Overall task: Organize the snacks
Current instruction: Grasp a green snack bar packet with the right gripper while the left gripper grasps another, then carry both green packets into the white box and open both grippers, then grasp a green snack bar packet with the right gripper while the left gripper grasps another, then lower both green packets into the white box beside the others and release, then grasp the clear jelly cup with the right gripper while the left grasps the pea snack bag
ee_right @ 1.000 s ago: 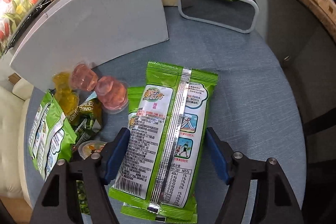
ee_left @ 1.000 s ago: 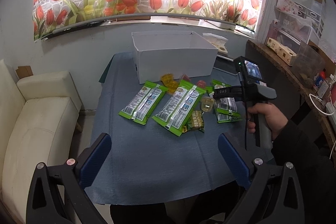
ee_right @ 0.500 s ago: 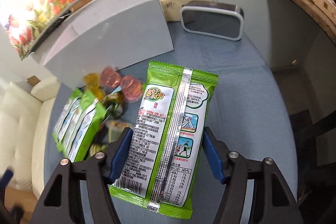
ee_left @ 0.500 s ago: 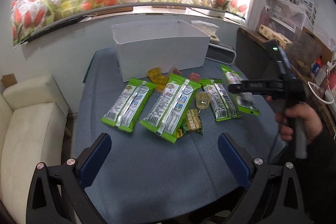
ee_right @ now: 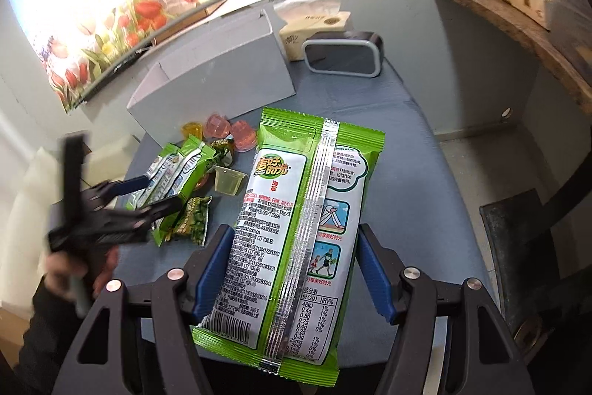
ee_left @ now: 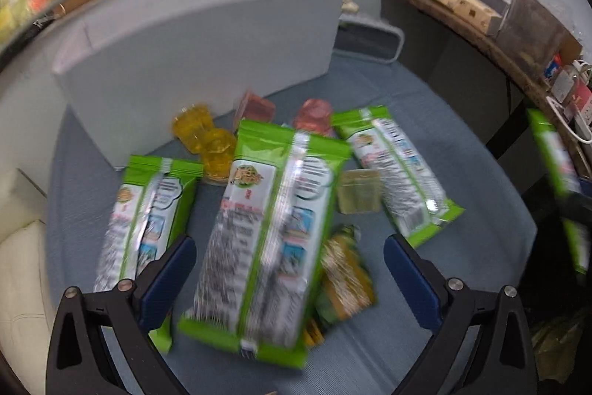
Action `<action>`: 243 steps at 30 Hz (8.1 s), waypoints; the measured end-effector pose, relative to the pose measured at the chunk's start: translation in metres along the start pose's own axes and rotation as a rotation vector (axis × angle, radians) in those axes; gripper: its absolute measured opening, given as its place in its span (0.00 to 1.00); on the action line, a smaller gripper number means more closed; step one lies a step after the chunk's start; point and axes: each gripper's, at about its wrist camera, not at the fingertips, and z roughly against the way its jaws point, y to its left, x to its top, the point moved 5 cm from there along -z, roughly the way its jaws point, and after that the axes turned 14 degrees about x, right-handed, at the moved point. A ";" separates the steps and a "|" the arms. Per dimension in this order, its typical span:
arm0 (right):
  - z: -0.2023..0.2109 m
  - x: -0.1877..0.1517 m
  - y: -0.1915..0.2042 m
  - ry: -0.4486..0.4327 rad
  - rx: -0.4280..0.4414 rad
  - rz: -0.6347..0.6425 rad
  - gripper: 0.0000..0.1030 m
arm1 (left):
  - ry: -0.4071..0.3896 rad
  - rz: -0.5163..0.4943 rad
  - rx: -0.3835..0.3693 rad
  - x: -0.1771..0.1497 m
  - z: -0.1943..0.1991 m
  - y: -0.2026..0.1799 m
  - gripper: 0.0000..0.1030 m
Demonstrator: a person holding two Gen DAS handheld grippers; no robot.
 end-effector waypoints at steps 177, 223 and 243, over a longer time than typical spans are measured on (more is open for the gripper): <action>-0.120 0.200 0.091 -0.076 0.152 0.269 0.63 | -0.230 0.507 0.026 0.127 0.105 0.134 0.58; -0.129 0.075 0.051 0.029 0.052 0.303 0.88 | -0.221 0.396 0.118 0.019 0.118 0.094 0.99; -0.201 0.026 0.034 0.106 0.016 0.252 0.49 | -0.089 0.421 0.062 -0.104 0.112 0.042 1.00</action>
